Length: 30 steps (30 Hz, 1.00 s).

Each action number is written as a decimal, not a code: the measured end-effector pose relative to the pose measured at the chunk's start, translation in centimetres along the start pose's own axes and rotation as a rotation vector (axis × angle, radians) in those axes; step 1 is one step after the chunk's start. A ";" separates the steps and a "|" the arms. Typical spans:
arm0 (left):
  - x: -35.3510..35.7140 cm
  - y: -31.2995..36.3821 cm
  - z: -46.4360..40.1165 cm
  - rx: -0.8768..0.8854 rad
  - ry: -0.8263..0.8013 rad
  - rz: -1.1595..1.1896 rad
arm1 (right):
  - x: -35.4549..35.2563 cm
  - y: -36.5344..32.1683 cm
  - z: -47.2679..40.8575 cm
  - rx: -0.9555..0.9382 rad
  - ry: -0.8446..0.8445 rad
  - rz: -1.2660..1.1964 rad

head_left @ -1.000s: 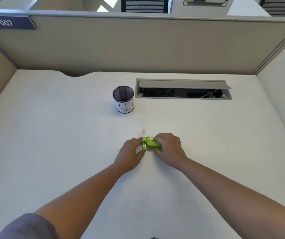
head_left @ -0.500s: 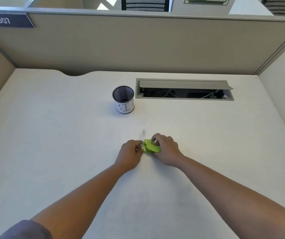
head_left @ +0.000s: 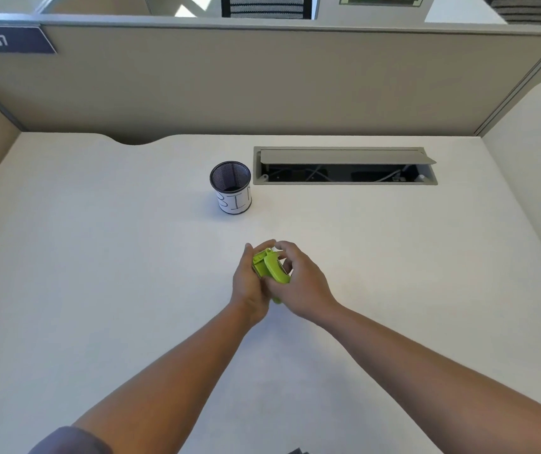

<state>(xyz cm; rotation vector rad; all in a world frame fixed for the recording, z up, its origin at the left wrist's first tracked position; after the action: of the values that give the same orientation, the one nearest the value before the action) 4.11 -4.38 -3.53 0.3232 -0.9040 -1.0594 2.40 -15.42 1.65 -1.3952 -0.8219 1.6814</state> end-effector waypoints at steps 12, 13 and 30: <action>2.2 0.6 1.5 -0.050 -0.124 -0.043 | -0.6 -1.8 0.6 0.069 0.124 0.003; 2.4 0.7 1.7 -0.048 -0.135 -0.068 | -0.8 -1.8 0.6 0.075 0.142 0.002; 3.9 0.5 2.1 -0.035 -0.116 -0.053 | -1.7 -2.6 1.4 -0.030 0.288 -0.036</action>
<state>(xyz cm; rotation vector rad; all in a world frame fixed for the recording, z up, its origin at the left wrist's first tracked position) 3.52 -7.13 -0.10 0.2603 -0.9836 -1.1506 1.61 -15.66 4.99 -1.5879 -0.7053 1.4038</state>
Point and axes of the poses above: each hand's wrist, its own z-axis away from the middle knuckle, its own x-axis out of the palm, y = z × x, the point moved 4 cm from there along -z, towards the middle knuckle, and after that the axes turned 7 degrees about -z, right-handed, at the moved point
